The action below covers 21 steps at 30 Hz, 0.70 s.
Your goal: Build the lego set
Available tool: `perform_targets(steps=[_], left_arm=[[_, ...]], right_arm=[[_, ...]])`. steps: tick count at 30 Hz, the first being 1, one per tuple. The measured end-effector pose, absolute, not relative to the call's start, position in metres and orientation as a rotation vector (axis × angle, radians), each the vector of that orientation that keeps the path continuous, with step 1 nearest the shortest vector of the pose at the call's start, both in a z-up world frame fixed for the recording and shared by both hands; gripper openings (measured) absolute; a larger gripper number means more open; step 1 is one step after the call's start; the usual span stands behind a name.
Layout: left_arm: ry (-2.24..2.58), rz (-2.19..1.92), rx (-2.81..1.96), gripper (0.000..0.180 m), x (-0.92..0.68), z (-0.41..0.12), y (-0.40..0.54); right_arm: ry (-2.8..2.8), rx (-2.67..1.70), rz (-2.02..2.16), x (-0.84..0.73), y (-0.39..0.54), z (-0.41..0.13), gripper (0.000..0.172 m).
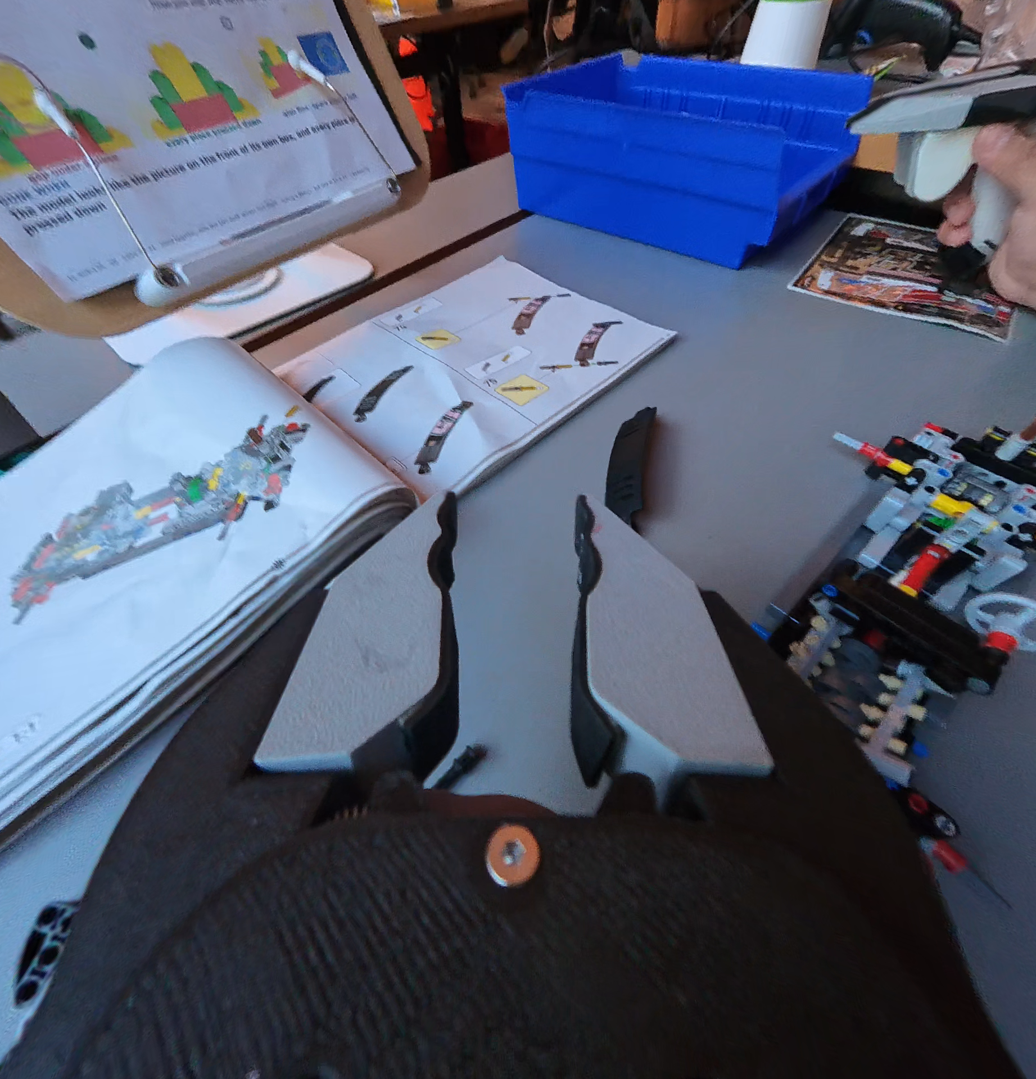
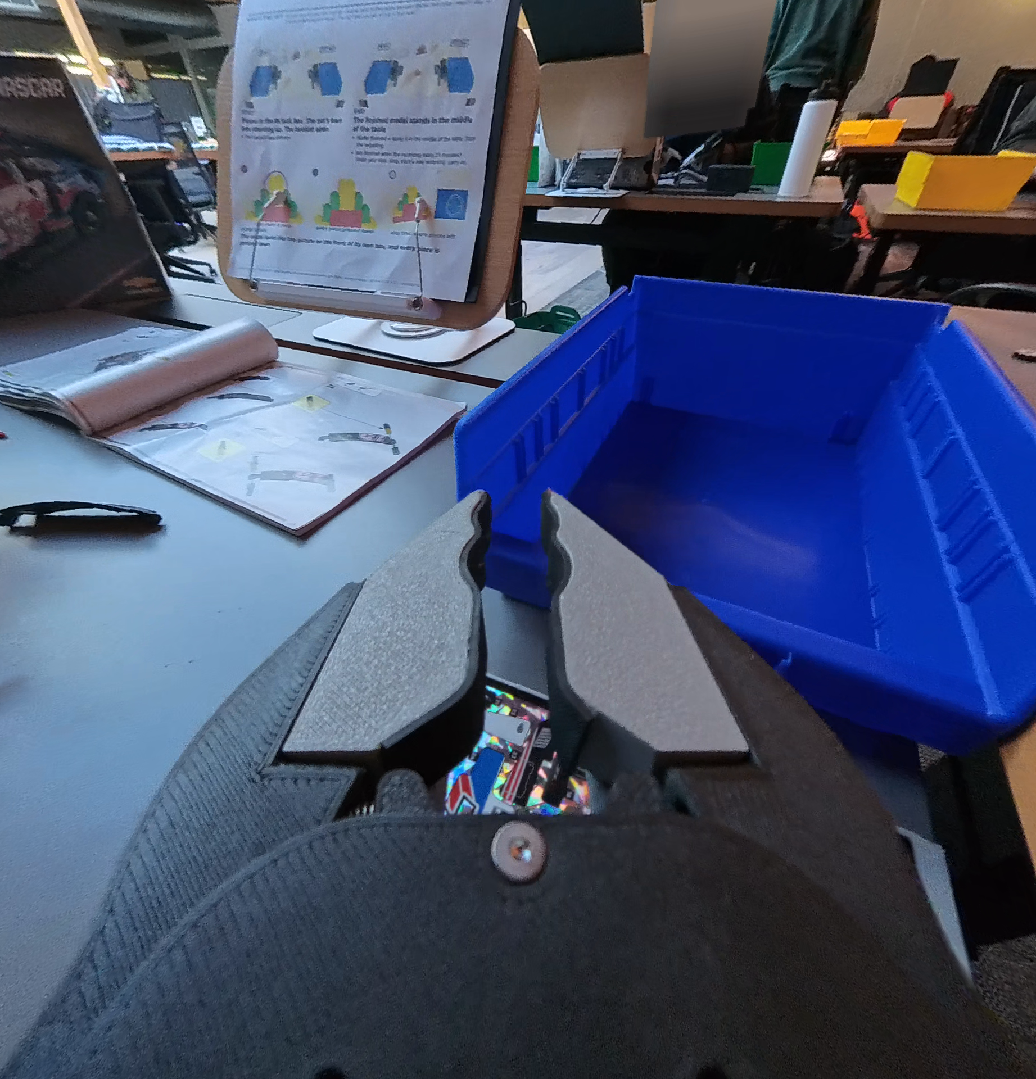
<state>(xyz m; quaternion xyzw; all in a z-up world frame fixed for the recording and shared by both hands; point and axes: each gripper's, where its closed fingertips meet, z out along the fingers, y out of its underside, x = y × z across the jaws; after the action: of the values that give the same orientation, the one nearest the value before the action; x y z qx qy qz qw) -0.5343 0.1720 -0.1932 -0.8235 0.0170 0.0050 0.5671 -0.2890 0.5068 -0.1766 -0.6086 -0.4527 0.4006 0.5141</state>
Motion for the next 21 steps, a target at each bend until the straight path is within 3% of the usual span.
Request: perform_targets(steps=[21], left_arm=[[-0.019,-0.097,-1.92,0.038,-0.542,-0.206,0.165]], right_arm=[[-1.158,-1.546,0.455,-0.279,0.513,-0.21,0.012]])
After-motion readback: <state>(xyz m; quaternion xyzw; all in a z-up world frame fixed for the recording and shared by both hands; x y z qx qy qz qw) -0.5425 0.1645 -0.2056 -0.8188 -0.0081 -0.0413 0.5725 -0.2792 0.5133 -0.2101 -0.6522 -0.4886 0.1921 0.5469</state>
